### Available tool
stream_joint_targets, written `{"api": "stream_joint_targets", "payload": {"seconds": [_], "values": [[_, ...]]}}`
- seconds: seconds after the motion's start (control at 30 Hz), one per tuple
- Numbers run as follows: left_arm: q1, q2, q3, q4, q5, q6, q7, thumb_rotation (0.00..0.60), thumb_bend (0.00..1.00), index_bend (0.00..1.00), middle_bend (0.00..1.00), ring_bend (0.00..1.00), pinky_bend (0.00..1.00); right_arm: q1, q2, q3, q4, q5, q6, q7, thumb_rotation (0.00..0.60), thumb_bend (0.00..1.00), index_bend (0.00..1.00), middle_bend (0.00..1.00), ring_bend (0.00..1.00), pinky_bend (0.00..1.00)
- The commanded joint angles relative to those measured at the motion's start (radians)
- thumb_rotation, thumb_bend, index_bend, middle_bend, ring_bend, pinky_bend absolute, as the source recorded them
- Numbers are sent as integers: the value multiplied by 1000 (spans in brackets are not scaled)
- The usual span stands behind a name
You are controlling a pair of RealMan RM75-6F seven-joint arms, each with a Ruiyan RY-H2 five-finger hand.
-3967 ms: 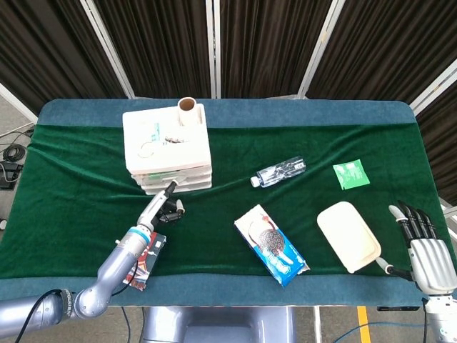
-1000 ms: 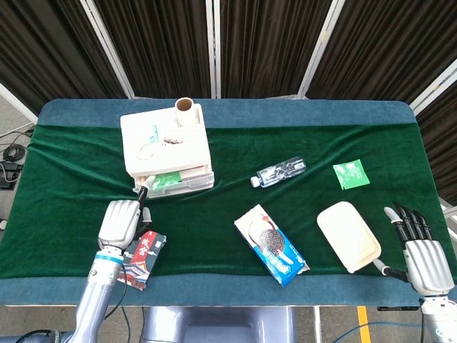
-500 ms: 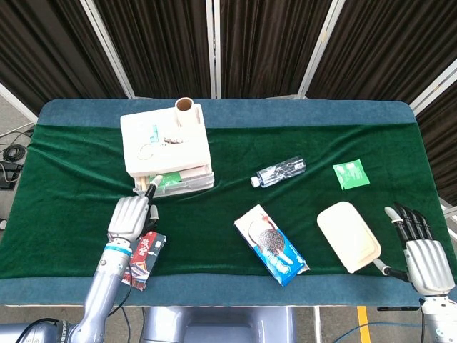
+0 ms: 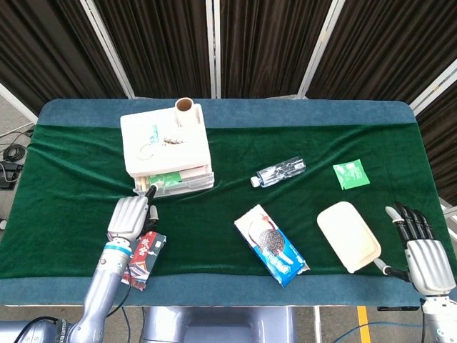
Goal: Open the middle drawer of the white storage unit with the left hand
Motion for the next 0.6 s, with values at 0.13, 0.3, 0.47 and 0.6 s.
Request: {"api": "stream_joint_targets", "payload": {"seconds": [0.13,0.3,0.47,0.6], "values": [[-7,2,6,-3,0,8,-7,600,862,176,890,752,746,0,0,1,0,0,1,1,600,18,37,0,0,0],[-7,11,17,-15,15,14,-20,600,862,222,891,753,747,0,0,0,0,-1,1,-1,600,18,37,0,0,0],[-10,20,25,-25,17,11,-33,600,864,228,893,756,746,0,-2,-1,0,-2,0,-4,600,18,39,0,0,0],[-11,23,36,-33,30,13,-38,600,865,247,894,756,746,0,-2,0,1,-1,1,-4,600,18,39,0,0,0]]}}
